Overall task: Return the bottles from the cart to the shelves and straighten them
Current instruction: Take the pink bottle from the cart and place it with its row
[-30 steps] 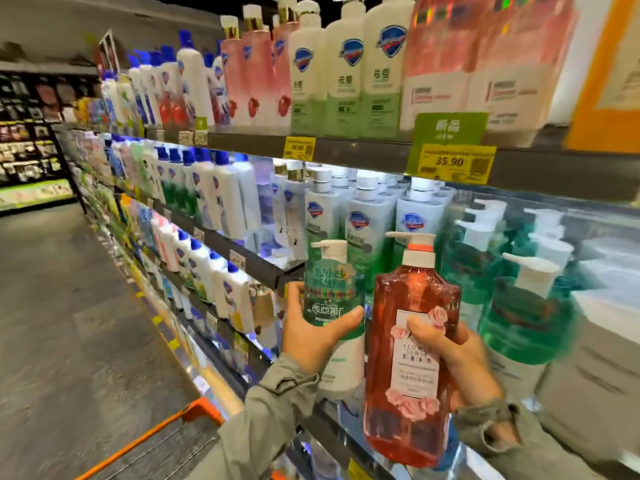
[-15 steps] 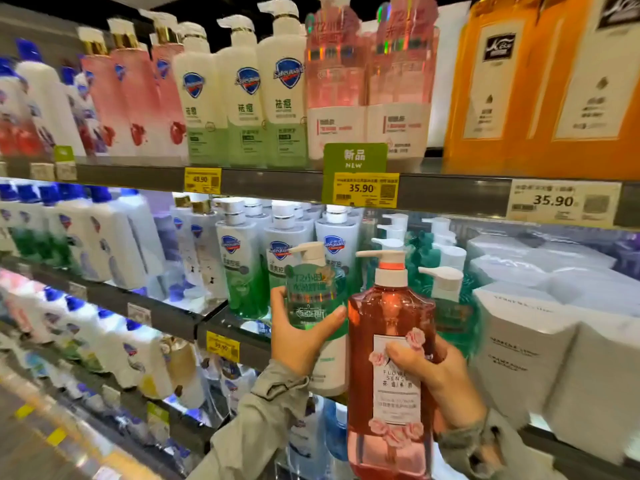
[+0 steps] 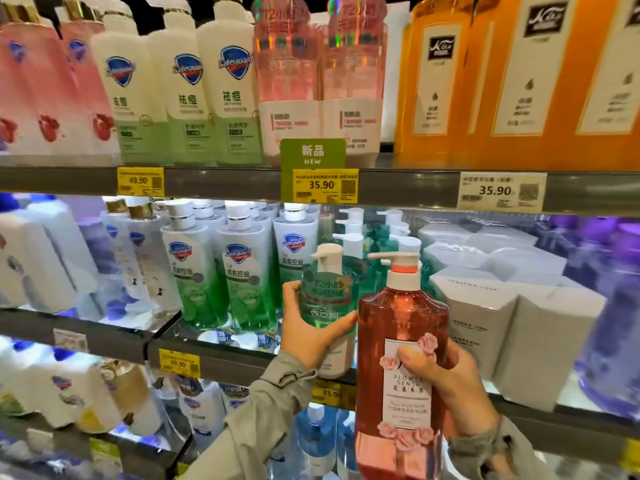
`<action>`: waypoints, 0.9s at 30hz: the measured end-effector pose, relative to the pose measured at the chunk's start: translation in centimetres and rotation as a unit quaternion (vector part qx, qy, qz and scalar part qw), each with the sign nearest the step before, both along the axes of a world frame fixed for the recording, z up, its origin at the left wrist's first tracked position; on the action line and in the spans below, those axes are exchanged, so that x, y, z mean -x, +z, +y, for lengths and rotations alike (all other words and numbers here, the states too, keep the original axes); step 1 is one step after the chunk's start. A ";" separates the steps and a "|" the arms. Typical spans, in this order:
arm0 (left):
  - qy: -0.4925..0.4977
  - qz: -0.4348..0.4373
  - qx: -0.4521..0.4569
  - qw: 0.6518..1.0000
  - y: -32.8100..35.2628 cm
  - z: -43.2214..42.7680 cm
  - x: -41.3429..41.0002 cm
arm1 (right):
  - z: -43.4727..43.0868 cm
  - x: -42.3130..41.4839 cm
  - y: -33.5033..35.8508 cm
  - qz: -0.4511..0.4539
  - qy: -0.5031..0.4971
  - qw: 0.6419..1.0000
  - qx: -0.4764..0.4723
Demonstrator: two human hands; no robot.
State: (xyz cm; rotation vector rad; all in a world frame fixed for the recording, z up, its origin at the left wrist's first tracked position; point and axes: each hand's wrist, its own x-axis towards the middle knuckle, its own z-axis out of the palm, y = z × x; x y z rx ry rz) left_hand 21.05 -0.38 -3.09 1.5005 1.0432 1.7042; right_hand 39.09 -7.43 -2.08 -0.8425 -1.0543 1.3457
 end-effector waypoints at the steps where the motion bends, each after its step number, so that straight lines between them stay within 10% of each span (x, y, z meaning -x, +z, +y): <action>1: -0.005 -0.001 0.000 1.000 0.0 0.4 -0.2 | -0.1 -0.2 -0.1 -0.004 -0.003 1.000 0.003; 27: -0.017 0.028 0.061 0.998 -2.6 2.4 -2.3 | -0.2 -1.0 -0.7 -0.015 -0.028 0.999 -0.015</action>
